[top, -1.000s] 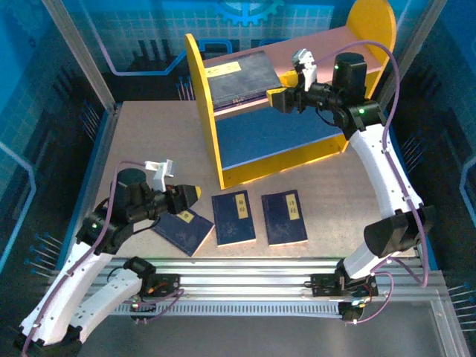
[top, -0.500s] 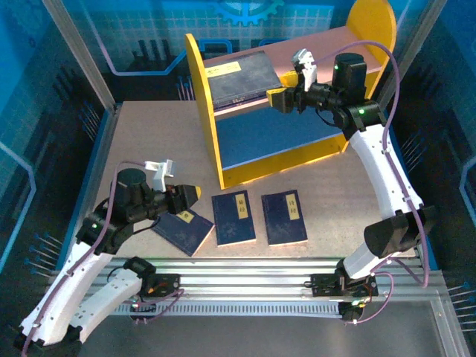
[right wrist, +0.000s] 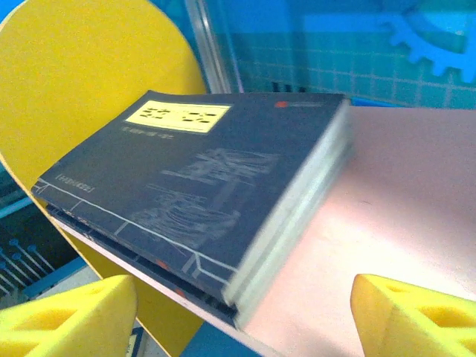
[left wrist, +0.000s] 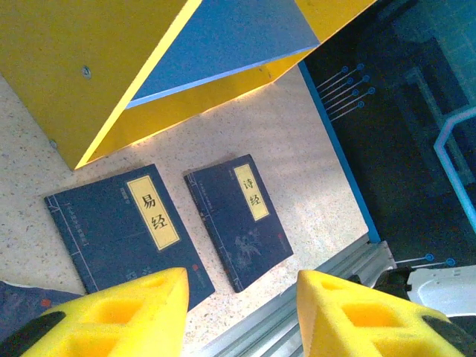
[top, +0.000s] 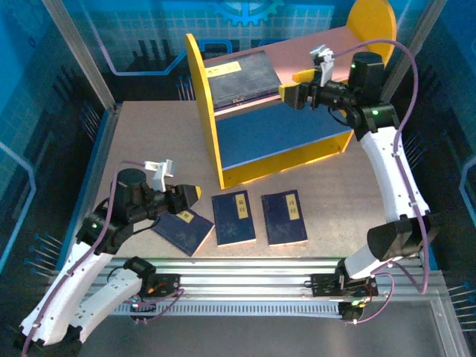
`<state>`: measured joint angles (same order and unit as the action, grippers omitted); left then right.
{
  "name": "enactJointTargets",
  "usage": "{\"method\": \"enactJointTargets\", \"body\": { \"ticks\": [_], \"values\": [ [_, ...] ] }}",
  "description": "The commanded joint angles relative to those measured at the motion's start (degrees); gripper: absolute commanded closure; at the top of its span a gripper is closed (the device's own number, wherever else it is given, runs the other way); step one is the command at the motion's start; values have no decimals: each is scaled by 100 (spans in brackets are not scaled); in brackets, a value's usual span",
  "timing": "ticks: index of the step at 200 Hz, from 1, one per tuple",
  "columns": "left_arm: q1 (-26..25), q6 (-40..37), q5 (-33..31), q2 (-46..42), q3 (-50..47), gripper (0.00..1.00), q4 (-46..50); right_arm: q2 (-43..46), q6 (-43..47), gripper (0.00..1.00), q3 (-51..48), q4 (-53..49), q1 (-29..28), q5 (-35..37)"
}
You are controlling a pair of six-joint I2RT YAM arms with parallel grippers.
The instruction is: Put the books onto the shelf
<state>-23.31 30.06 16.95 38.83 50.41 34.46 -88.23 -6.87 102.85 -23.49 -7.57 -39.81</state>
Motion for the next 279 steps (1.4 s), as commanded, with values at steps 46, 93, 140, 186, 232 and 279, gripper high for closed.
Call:
{"method": "enactJointTargets", "body": {
  "ticks": [46, 93, 140, 186, 232, 279],
  "values": [
    [6, 76, -656, 186, -18, 56, 336, 1703, -421, 23, -1554, -183, 318, 899],
    [7, 572, -1143, 420, -454, 60, 471, 2622, -752, 24, -3376, -154, 244, 1138],
    [1, 1293, -1071, 354, -1433, 57, 93, 2604, -1045, 28, -4736, 28, -679, 1379],
    [-33, 1807, -849, 344, -2168, 54, -460, 1936, -1726, 31, -5808, 913, -1709, 1538],
    [-180, 2061, -773, 484, -2583, 52, -1051, 1059, -2050, 37, -5950, 1528, -2139, 1561],
    [-480, 2246, -851, 748, -2695, 50, -1355, 90, -2237, 45, -5819, 1842, -2544, 1697]
  ]
}}
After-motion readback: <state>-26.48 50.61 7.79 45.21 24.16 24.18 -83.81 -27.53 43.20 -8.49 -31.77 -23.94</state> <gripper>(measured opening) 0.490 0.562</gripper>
